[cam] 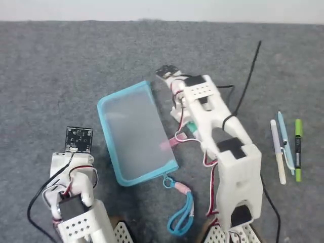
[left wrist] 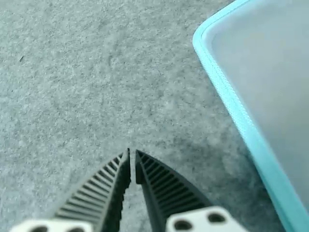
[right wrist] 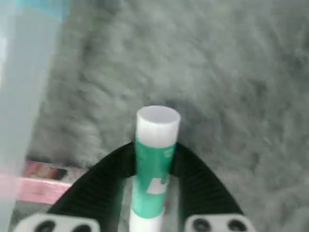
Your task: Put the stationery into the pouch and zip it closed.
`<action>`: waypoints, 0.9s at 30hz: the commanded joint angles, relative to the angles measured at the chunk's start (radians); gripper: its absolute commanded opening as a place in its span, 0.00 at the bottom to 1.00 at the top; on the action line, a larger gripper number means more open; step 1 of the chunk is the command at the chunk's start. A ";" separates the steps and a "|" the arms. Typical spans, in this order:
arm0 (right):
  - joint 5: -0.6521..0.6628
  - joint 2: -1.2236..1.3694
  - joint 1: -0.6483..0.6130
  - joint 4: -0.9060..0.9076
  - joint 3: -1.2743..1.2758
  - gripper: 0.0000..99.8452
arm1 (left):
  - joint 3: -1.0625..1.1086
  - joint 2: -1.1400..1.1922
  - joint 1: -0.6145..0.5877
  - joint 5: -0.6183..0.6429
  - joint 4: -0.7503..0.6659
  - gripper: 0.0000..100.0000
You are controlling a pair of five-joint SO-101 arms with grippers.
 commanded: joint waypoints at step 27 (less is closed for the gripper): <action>0.126 -0.309 0.653 0.205 0.121 0.01 | -0.010 -0.020 0.008 -0.011 -0.014 0.01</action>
